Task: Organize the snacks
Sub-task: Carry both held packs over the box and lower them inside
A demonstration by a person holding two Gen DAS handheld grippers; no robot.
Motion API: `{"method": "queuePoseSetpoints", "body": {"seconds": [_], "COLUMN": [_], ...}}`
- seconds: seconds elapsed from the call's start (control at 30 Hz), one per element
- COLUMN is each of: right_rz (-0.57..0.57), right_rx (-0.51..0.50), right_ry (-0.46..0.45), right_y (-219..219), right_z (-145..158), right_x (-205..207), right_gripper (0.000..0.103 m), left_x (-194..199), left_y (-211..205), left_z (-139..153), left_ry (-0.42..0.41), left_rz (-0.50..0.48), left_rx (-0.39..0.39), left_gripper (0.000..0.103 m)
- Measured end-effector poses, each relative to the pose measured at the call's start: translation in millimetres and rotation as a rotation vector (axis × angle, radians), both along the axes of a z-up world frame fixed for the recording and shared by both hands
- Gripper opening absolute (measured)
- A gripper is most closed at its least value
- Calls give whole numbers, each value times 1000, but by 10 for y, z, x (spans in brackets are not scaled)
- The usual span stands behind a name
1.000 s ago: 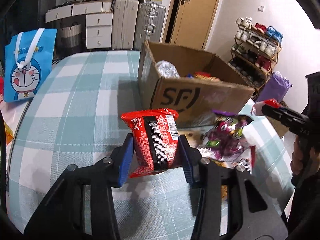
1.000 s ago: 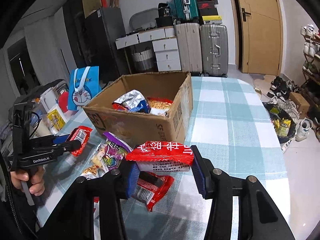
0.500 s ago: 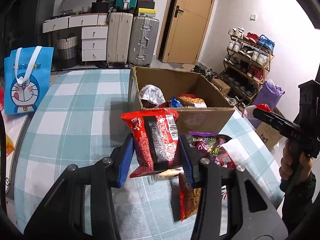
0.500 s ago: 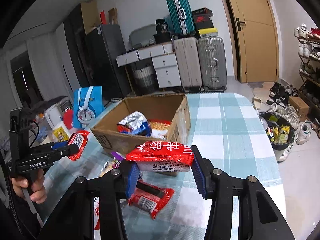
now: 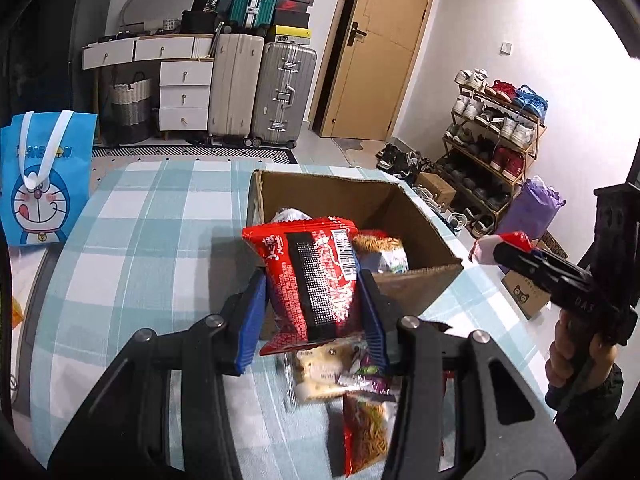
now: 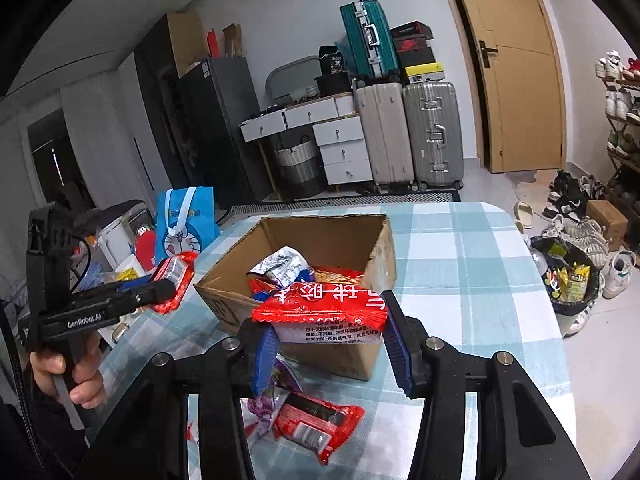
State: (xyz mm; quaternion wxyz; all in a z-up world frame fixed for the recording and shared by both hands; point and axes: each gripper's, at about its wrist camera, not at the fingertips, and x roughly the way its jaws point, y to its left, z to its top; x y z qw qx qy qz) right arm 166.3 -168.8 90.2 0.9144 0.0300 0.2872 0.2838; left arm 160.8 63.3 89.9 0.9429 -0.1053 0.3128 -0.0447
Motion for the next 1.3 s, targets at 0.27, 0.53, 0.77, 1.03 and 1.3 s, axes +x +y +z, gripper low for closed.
{"method": "queuePoseSetpoints", "body": {"seconds": [0.27,0.53,0.77,1.03,1.3], "right_rz": [-1,-14,2,-2,6], "right_rx": [-21,-68,-100,-72,-50], "right_ry": [7,24,22,59,81], "right_y": [139,230,335,491,630], "right_z": [163,363,525,436,219], "right_x": [162,323,405,677,903], "right_gripper": [48,48,48,48,48], "left_x": [158,269,436,661,954], "left_y": [25,92,117,25,-189], "left_z": [180,414,556,440,157], "left_ry": [-12,-20,-27,6,39], "left_rz": [11,15,10,2,-5], "left_rx": [26,54,65,55,87], "left_gripper": [41,41,41,41,41]}}
